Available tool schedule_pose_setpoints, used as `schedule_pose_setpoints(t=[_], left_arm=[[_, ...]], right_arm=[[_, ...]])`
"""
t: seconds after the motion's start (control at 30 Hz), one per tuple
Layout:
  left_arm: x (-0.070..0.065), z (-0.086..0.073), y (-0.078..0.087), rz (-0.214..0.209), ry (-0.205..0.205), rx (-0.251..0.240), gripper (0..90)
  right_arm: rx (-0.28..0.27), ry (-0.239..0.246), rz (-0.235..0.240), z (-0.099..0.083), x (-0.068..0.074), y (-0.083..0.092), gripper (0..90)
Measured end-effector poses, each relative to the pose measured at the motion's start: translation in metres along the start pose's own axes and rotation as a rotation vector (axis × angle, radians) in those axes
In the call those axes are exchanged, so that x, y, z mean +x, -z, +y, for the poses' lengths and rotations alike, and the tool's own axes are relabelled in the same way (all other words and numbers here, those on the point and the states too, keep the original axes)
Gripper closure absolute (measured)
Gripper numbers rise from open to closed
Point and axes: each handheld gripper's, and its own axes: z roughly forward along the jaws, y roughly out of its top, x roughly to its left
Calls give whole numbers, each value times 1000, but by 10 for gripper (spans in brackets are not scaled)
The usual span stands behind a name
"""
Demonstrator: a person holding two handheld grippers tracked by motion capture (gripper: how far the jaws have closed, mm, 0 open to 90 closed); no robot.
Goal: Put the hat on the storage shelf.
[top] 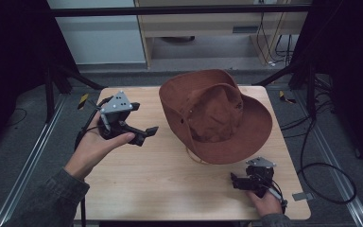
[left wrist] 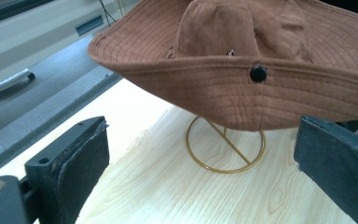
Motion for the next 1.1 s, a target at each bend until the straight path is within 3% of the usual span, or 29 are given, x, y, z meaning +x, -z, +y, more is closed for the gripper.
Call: schedule_pose_setpoints(t=[0.67,1.1], left_arm=[[4,-51,-26,-5,14,79,28],[2,-103,-50,-8,50,152,32]], right_arm=[[-2,15,-5,0,-2,0,4],[-2,15,-4,0,-2,0,4]])
